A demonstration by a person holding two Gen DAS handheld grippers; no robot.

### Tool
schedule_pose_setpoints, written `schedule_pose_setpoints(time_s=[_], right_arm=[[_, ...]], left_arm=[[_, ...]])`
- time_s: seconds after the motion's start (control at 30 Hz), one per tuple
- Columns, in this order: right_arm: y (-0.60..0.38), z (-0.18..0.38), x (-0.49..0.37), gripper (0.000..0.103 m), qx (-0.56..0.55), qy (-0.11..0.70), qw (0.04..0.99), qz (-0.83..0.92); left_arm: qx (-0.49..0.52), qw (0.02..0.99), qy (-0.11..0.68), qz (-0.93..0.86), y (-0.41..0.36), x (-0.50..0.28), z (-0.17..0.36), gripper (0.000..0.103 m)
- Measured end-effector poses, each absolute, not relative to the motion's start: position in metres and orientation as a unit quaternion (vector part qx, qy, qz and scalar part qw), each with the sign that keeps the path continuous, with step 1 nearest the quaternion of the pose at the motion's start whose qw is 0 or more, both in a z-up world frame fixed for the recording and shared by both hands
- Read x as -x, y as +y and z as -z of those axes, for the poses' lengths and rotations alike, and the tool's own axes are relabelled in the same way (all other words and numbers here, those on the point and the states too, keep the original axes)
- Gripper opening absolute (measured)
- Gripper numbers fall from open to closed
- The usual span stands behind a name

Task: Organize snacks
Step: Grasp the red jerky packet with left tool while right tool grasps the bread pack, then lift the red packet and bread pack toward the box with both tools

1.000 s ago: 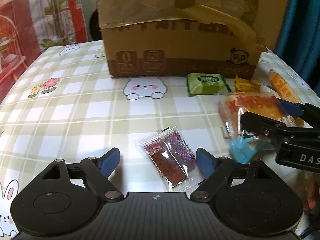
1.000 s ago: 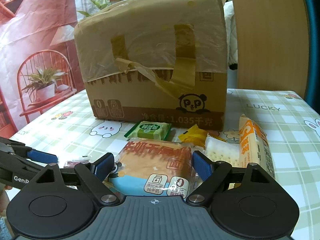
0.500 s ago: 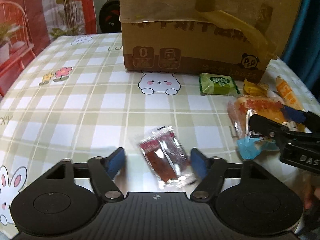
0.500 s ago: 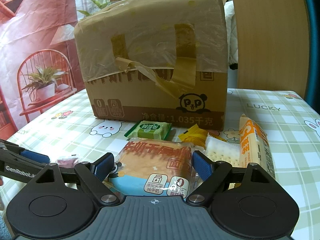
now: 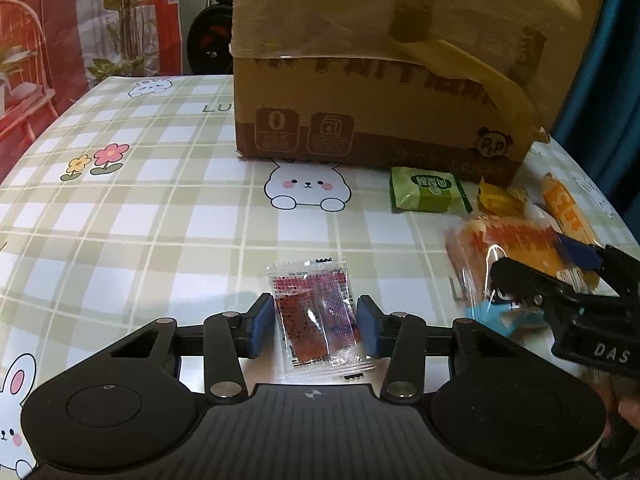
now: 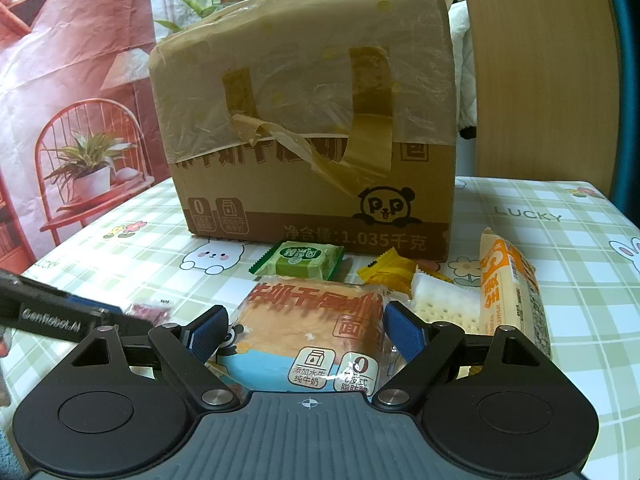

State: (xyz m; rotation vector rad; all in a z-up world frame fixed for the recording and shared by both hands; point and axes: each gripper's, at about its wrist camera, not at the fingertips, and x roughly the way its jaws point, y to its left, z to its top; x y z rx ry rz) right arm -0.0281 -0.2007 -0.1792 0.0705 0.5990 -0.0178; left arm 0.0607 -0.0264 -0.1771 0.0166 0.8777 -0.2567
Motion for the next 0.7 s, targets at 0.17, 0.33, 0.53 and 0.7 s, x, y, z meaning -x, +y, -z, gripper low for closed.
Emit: schedule_pose_setpoints(time_s=[0.17,0.33,0.53,0.7], right_arm=[[-0.200,0.180,0.028,0.084,-0.032,0.296,0.954,0.008],[-0.200,0.180,0.028,0.084,-0.033,0.296,0.954,0.007],[-0.201,0.180,0.027,0.084,-0.033,0.297,0.954,0.006],[-0.200,0.180,0.027,0.084,-0.034,0.297,0.954,0.006]], left_arm=[[-0.049,0.900,0.416,0.122,-0.037,-0.051,0.180,0.055],[-0.058,0.907,0.401,0.111,-0.041,-0.052,0.182,0.055],[-0.063,0.913,0.388,0.115,-0.040,-0.046,0.180,0.041],[-0.047,0.919,0.371,0.120,-0.034,-0.042,0.173,0.040]])
